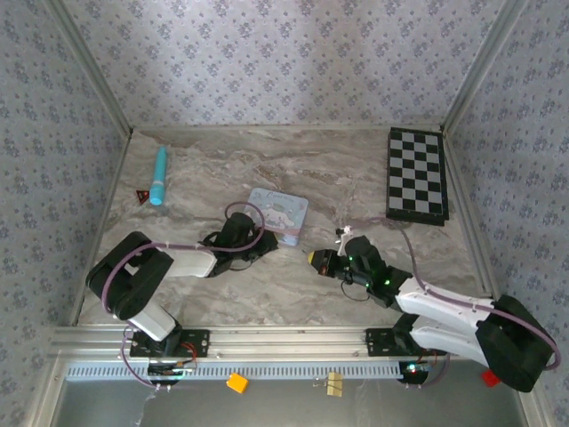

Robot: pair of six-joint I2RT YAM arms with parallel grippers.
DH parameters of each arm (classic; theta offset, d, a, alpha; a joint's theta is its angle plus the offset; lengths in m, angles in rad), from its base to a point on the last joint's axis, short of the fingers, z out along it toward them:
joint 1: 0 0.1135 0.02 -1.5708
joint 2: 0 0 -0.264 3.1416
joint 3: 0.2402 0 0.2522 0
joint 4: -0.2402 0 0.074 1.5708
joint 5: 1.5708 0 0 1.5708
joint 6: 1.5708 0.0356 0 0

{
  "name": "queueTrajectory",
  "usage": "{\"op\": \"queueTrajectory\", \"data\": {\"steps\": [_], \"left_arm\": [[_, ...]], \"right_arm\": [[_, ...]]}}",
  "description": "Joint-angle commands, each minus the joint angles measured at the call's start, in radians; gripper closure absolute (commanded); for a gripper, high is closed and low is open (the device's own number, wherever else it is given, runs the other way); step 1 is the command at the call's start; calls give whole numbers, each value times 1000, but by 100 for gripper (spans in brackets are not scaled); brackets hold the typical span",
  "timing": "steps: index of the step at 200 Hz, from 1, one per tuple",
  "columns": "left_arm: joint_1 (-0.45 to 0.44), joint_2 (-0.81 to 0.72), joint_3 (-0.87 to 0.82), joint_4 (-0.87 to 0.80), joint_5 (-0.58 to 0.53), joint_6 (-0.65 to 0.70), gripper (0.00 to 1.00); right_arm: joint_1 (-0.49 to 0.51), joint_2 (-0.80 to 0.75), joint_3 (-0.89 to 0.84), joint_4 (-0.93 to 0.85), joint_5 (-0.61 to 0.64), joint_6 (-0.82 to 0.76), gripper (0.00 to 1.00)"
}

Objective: Unlock the padlock with the key

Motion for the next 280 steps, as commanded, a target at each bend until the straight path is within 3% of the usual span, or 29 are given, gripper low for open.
{"op": "queueTrajectory", "data": {"steps": [1, 38, 109, 139, 212, 280], "left_arm": [[-8, 12, 20, 25, 39, -91, 96], [-15, 12, 5, 83, 41, -150, 98], [-42, 17, 11, 137, 37, -183, 98], [-50, 47, -2, 211, 43, -227, 99], [-79, 47, 5, 200, 3, -253, 99], [-100, 82, -54, 380, -40, -331, 98]], "right_arm": [[27, 23, 2, 82, 30, 105, 100], [49, 69, -1, 104, 29, 201, 100], [15, 245, 5, 271, -87, 303, 100], [14, 304, 1, 368, -97, 323, 100], [-23, 443, -57, 641, -129, 425, 100], [-26, 576, -100, 901, -108, 524, 100]]}}
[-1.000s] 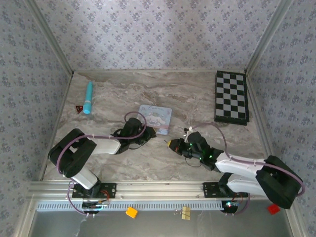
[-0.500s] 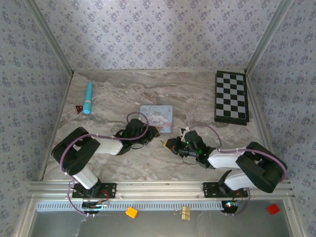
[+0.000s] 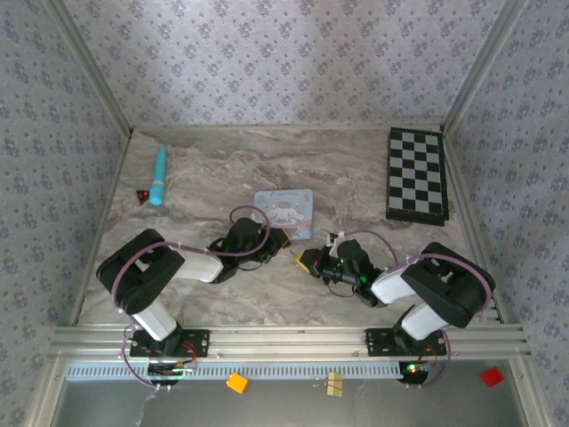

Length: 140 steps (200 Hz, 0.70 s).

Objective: Unlock the padlock with the key

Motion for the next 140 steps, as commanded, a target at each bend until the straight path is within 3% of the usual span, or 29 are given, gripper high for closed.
{"op": "queueTrajectory", "data": {"steps": [1, 43, 140], "left_arm": [[-18, 17, -23, 94, -5, -67, 98], [-19, 14, -50, 118, -28, -90, 98], [-1, 4, -77, 144, -26, -78, 99]], "right_arm": [[-1, 56, -21, 174, 10, 63, 100], [11, 177, -25, 335, 19, 104, 100], [25, 155, -7, 334, 24, 99, 100]]}}
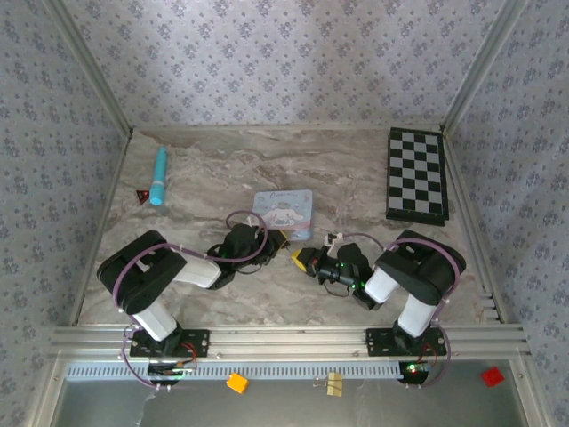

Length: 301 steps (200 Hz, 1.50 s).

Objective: Unlock the padlock with the key

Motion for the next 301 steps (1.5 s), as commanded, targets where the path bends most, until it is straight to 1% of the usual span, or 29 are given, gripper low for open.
{"op": "queueTrajectory", "data": {"steps": [1, 67, 96, 180, 208, 236, 301], "left_arm": [[8, 4, -14, 24, 16, -30, 99], [17, 4, -22, 50, 22, -29, 99], [18, -16, -21, 36, 27, -23, 99], [10, -60, -7, -2, 25, -20, 99], [6, -68, -6, 3, 19, -24, 99], [5, -91, -10, -42, -3, -20, 99], [1, -82, -10, -21, -5, -22, 99]], "right_arm": [[12, -25, 4, 34, 22, 2, 100], [15, -60, -31, 35, 56, 5, 100], [18, -70, -32, 36, 62, 2, 100], [42, -49, 6, 36, 70, 8, 100], [47, -38, -8, 36, 85, 12, 100], [57, -23, -25, 37, 108, 26, 100], [80, -13, -6, 36, 124, 34, 100]]}}
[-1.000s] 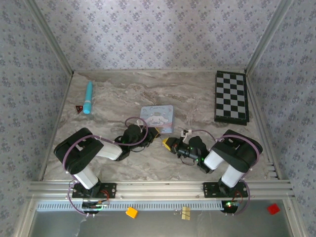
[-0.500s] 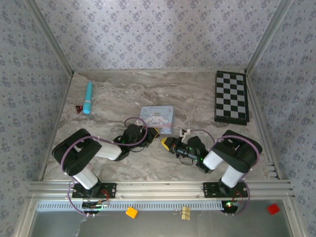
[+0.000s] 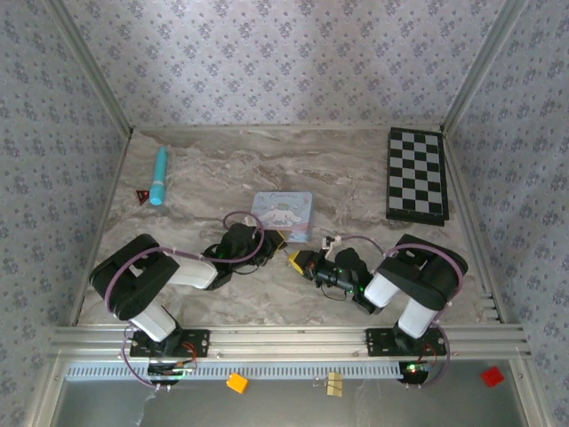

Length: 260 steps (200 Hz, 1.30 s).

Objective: Unlock the padlock with the key

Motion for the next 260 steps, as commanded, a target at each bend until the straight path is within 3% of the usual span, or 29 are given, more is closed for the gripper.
{"op": "queueTrajectory", "data": {"steps": [1, 260], "left_arm": [[-6, -29, 1, 40, -11, -16, 99], [-62, -52, -17, 103, -68, -67, 99]], "right_arm": [[6, 13, 9, 20, 33, 14, 100], [13, 17, 19, 20, 106, 54, 100]]}}
